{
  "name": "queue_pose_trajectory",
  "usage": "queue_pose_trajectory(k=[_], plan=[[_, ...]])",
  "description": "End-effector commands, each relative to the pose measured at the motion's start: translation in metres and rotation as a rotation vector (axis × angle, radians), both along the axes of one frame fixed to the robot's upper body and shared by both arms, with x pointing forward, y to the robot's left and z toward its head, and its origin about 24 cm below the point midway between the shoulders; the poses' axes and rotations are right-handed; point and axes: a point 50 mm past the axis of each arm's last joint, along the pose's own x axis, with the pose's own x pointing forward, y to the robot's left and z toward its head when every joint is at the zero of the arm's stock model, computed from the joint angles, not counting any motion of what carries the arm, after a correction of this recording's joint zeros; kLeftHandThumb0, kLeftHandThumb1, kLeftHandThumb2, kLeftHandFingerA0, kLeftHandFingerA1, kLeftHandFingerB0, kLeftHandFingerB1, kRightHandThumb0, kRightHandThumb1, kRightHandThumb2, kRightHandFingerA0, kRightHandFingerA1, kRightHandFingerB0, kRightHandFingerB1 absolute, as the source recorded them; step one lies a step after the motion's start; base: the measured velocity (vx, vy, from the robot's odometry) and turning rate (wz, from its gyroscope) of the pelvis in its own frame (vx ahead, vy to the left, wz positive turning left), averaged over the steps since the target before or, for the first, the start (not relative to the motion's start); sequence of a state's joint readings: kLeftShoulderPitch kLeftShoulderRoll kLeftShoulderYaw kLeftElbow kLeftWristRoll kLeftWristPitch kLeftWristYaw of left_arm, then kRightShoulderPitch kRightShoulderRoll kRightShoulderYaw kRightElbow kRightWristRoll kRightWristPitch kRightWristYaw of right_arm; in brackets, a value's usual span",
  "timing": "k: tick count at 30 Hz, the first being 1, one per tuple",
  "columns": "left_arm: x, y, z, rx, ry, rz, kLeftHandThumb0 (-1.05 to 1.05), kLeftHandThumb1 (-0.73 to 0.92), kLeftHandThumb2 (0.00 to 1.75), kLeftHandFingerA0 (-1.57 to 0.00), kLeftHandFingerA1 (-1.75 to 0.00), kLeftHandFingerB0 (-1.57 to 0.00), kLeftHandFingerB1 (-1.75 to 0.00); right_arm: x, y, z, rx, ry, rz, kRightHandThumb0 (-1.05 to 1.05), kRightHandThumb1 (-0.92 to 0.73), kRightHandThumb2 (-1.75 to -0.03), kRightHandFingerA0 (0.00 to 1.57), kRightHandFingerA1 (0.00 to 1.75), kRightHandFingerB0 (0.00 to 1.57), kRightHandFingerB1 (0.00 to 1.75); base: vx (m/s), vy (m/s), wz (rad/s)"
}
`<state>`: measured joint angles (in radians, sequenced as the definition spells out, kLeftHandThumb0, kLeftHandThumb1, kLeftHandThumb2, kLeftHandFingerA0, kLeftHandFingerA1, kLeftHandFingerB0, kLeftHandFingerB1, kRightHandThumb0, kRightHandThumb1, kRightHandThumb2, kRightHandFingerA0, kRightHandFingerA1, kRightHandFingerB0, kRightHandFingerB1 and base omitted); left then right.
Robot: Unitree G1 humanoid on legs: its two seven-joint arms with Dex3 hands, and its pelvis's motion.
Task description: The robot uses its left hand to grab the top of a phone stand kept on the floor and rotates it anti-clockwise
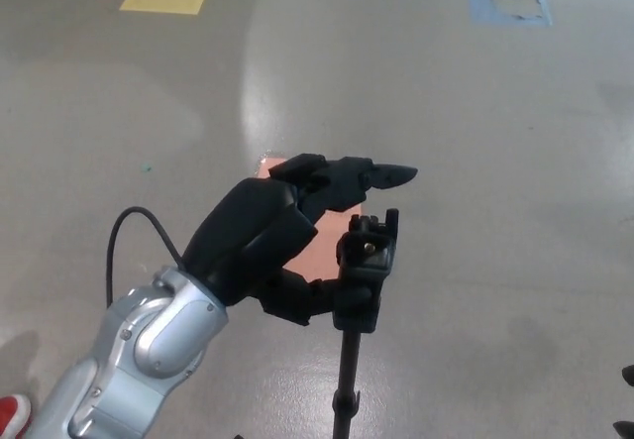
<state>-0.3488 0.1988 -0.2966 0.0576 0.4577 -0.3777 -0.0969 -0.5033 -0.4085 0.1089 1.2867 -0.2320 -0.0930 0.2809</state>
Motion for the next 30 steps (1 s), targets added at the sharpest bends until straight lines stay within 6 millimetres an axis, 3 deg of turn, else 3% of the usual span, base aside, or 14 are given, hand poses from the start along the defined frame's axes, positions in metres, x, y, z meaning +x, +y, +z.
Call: queue_pose_trajectory(k=[1, 2, 3, 4, 8, 11, 12, 13, 14, 17, 19, 26, 28, 30], plan=[[-0.0024, 0.0003, 0.0034, -0.113, -0.079, -0.016, -0.25, 0.64, 0.59, -0.63, -0.41, -0.63, -0.39, 0.0003, -0.0081, 0.0051, -0.017, 0.002, -0.015, -0.31, -0.66, -0.62, 0.42, 0.39, 0.09, 0.23, 0.0, 0.0, 0.0], [-0.0025, -0.0001, 0.0039, -0.127, -0.085, -0.021, -0.27, 0.67, 0.61, -0.76, -0.44, -0.72, -0.41, 0.0005, -0.008, 0.0053, -0.019, 0.0, -0.012, -0.31, -0.67, -0.6, 0.45, 0.38, 0.08, 0.26, 0.0, 0.0, 0.0], [-0.0025, -0.0005, 0.0044, -0.141, -0.092, -0.026, -0.27, 0.67, 0.61, -0.76, -0.44, -0.72, -0.41, 0.0006, -0.008, 0.0055, -0.02, -0.002, -0.009, -0.31, -0.67, -0.6, 0.45, 0.38, 0.08, 0.26, 0.0, 0.0, 0.0], [-0.003, -0.001, 0.0054, -0.149, -0.094, -0.033, -0.2, 0.69, 0.61, -0.86, -0.46, -0.81, -0.45, 0.0007, -0.008, 0.0056, -0.019, -0.002, -0.007, -0.32, -0.66, -0.63, 0.43, 0.39, 0.09, 0.21, 0.0, 0.0, 0.0], [-0.0044, -0.0023, 0.0074, -0.158, -0.102, -0.047, -0.19, 0.7, 0.62, -0.97, -0.61, -0.87, -0.48, 0.0012, -0.0086, 0.0064, -0.016, -0.002, -0.014, -0.33, -0.66, -0.62, 0.42, 0.38, 0.09, 0.23, 0.0, 0.0, 0.0], [-0.0052, -0.0029, 0.0085, -0.156, -0.096, -0.048, -0.2, 0.71, 0.62, -0.96, -0.68, -0.88, -0.49, 0.0025, -0.0079, 0.0072, -0.018, -0.007, -0.01, -0.32, -0.66, -0.61, 0.47, 0.39, 0.1, 0.23, 0.0, 0.0, 0.0], [-0.0055, -0.0034, 0.0087, -0.158, -0.094, -0.048, -0.19, 0.71, 0.61, -0.92, -0.87, -0.89, -0.5, 0.003, -0.0077, 0.0076, -0.017, -0.008, -0.01, -0.31, -0.67, -0.6, 0.44, 0.37, 0.08, 0.26, 0.0, 0.0, 0.0], [-0.0056, -0.0037, 0.0089, -0.16, -0.092, -0.048, -0.19, 0.71, 0.61, -0.92, -0.87, -0.89, -0.5, 0.0034, -0.0076, 0.0078, -0.017, -0.009, -0.011, -0.31, -0.67, -0.6, 0.44, 0.37, 0.08, 0.26, 0.0, 0.0, 0.0], [-0.006, -0.0042, 0.0092, -0.158, -0.086, -0.051, -0.16, 0.71, 0.61, -0.88, -1.01, -0.89, -0.5, 0.004, -0.0073, 0.0082, -0.018, -0.01, -0.012, -0.31, -0.66, -0.61, 0.47, 0.39, 0.1, 0.23, 0.0, 0.0, 0.0], [-0.0065, -0.0045, 0.0093, -0.157, -0.083, -0.053, -0.15, 0.7, 0.61, -0.87, -1.04, -0.89, -0.5, 0.0044, -0.0071, 0.0084, -0.02, -0.013, -0.011, -0.31, -0.66, -0.61, 0.49, 0.4, 0.1, 0.23, 0.0, 0.0, 0.0], [-0.0069, -0.0047, 0.0094, -0.154, -0.079, -0.053, -0.14, 0.69, 0.61, -0.86, -1.06, -0.89, -0.5, 0.0051, -0.0069, 0.0089, -0.018, -0.014, -0.012, -0.31, -0.66, -0.62, 0.41, 0.38, 0.1, 0.23, 0.0, 0.0, 0.0], [-0.0061, -0.0044, 0.0109, -0.154, -0.072, -0.053, -0.13, 0.71, 0.61, -0.85, -1.04, -0.89, -0.5, 0.0076, -0.0062, 0.0109, -0.021, -0.02, -0.006, -0.31, -0.67, -0.61, 0.48, 0.4, 0.1, 0.23, 0.0, 0.0, 0.0], [-0.0056, -0.0041, 0.0111, -0.162, -0.067, -0.055, -0.14, 0.69, 0.61, -0.81, -1.16, -0.88, -0.5, 0.0092, -0.0058, 0.0123, -0.022, -0.022, -0.001, -0.32, -0.67, -0.6, 0.45, 0.38, 0.09, 0.26, 0.0, 0.0, 0.0], [-0.0054, -0.004, 0.011, -0.167, -0.062, -0.057, -0.14, 0.69, 0.61, -0.81, -1.16, -0.88, -0.5, 0.0098, -0.0055, 0.0126, -0.021, -0.022, -0.002, -0.32, -0.67, -0.6, 0.45, 0.38, 0.09, 0.26, 0.0, 0.0, 0.0]])
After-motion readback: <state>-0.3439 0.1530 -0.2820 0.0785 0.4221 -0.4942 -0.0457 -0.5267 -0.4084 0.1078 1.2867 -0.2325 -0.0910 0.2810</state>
